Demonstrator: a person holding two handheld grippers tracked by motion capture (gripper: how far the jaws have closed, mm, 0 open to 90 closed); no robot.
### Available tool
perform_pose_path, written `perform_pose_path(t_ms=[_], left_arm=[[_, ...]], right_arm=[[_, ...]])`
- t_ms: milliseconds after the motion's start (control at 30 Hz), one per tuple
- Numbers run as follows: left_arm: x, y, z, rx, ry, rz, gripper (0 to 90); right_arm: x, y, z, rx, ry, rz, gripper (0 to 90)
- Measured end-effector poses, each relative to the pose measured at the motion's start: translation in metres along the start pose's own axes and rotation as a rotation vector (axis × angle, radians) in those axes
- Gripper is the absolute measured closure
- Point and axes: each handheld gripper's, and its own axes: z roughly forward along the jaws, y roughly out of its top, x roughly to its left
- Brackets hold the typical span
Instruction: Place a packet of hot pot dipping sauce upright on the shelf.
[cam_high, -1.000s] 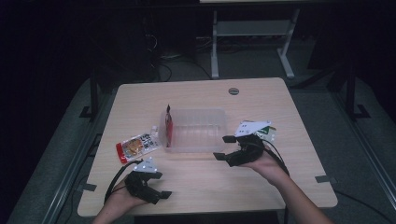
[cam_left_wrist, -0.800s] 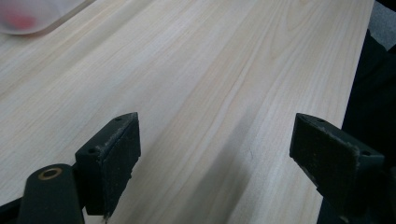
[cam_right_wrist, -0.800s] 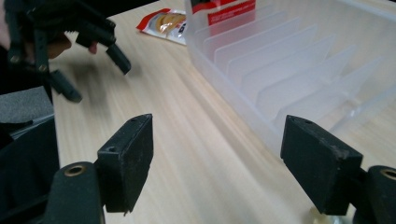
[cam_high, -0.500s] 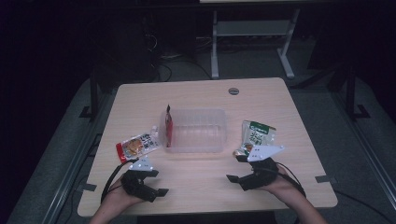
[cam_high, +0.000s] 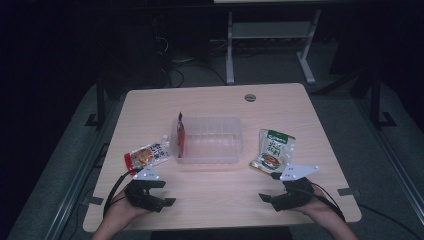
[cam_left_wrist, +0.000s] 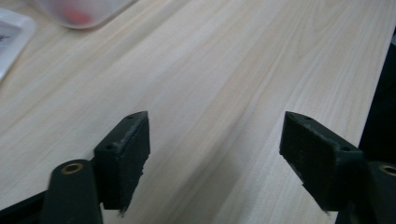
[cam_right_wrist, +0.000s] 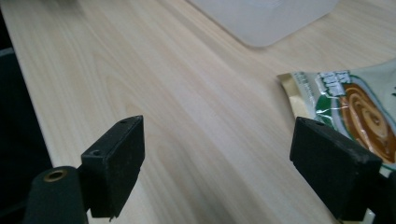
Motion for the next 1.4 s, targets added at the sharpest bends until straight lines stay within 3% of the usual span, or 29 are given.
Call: perform_pose_path(t_ms=[200, 233, 267, 367, 533, 633, 967, 1100, 1300, 1400], left_arm=[[0.006, 0.002, -0.009, -0.005, 0.017, -0.035, 41.9], [0.008, 0.002, -0.011, 0.001, 0.025, -0.031, 48.5], [0.009, 0.002, -0.013, 0.001, 0.035, -0.035, 48.5], [0.016, 0.004, -0.019, 0.000, 0.066, -0.041, 60.7], [0.029, 0.010, -0.025, 0.004, 0.104, -0.039, 83.7], [0.037, 0.015, -0.030, 0.007, 0.122, -0.051, 89.5], [0.067, 0.025, -0.038, -0.024, 0.207, -0.103, 89.6], [0.080, 0.028, -0.038, -0.018, 0.243, -0.101, 89.7], [0.102, 0.032, -0.036, -0.046, 0.301, -0.125, 89.5], [0.112, 0.031, -0.034, -0.062, 0.305, -0.144, 84.9]], right_arm=[[0.003, 0.000, 0.005, 0.008, 0.013, -0.014, 15.7], [0.004, 0.001, 0.007, 0.013, 0.008, -0.030, 15.1], [0.004, 0.001, 0.007, 0.013, 0.008, -0.030, 15.1], [0.006, 0.001, 0.009, 0.009, 0.011, -0.047, 14.9], [0.006, 0.002, 0.011, 0.013, 0.002, -0.041, 14.9], [0.006, 0.002, 0.011, 0.011, 0.000, -0.039, 14.9], [0.006, 0.002, 0.009, -0.010, -0.015, -0.022, 15.0], [0.004, 0.003, 0.011, -0.012, -0.016, -0.022, 15.0], [0.003, 0.002, 0.011, -0.009, -0.013, -0.022, 15.0], [0.003, 0.002, 0.011, -0.011, -0.014, -0.021, 15.0]])
